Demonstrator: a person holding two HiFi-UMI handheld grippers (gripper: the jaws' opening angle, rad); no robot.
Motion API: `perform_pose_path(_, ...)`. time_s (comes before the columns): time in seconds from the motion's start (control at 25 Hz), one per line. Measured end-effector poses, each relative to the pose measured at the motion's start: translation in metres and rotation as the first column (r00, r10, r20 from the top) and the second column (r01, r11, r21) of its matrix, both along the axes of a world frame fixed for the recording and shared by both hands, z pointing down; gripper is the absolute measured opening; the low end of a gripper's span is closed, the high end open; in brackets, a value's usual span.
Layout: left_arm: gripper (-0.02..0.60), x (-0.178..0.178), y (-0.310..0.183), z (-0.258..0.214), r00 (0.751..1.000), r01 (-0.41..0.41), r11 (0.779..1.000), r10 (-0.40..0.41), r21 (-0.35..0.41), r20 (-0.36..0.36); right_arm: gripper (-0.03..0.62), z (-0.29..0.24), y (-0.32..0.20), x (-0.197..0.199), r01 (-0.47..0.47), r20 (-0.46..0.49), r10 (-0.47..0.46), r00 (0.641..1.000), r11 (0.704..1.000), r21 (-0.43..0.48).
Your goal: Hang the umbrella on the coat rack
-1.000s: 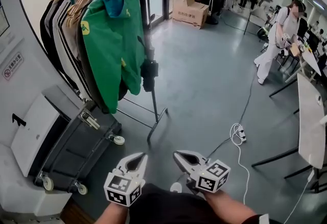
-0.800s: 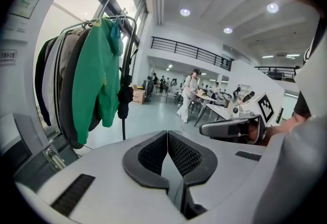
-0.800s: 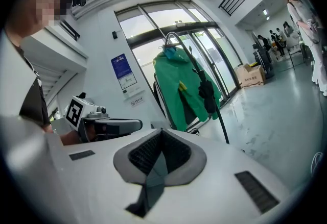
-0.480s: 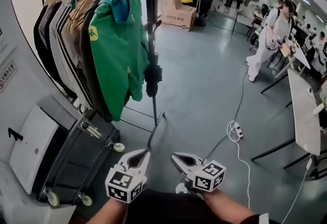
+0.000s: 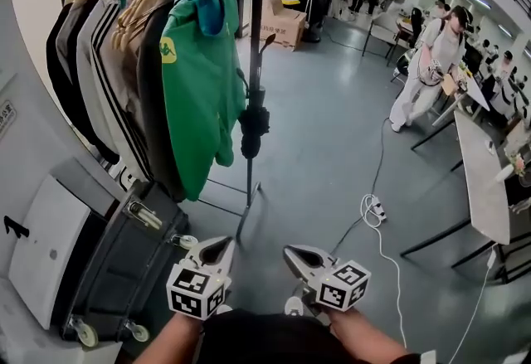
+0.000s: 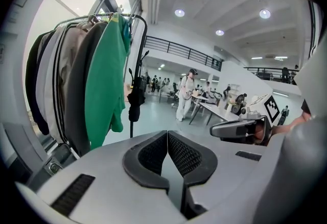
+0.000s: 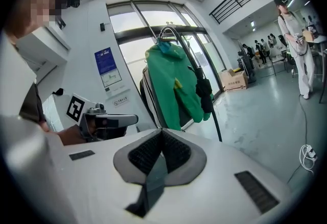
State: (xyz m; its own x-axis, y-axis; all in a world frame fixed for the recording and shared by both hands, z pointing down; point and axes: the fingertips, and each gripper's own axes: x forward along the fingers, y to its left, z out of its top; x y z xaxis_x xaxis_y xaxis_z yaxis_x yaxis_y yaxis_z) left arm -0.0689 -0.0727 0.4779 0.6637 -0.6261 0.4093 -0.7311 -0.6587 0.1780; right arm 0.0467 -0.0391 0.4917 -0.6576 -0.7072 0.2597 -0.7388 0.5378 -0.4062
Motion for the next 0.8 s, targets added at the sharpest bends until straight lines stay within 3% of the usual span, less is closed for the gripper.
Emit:
perform_pose_path(0.32, 0.017, -0.021, 0.013, 0.021, 1.000, 0.031, 0.998, -0.031, -0.047, -0.002, 0.011, 0.000, -0.007, -0.005, -0.005, -0.034, 0.005, 0.999, 1.000, -0.008)
perform_pose_path(0.8, 0.015, -0.027, 0.016, 0.030, 0.999, 0.054, 0.997, -0.054, -0.056, 0.005, 0.011, 0.010, -0.003, -0.017, 0.042, -0.068, -0.043, 0.997, 0.999, -0.016)
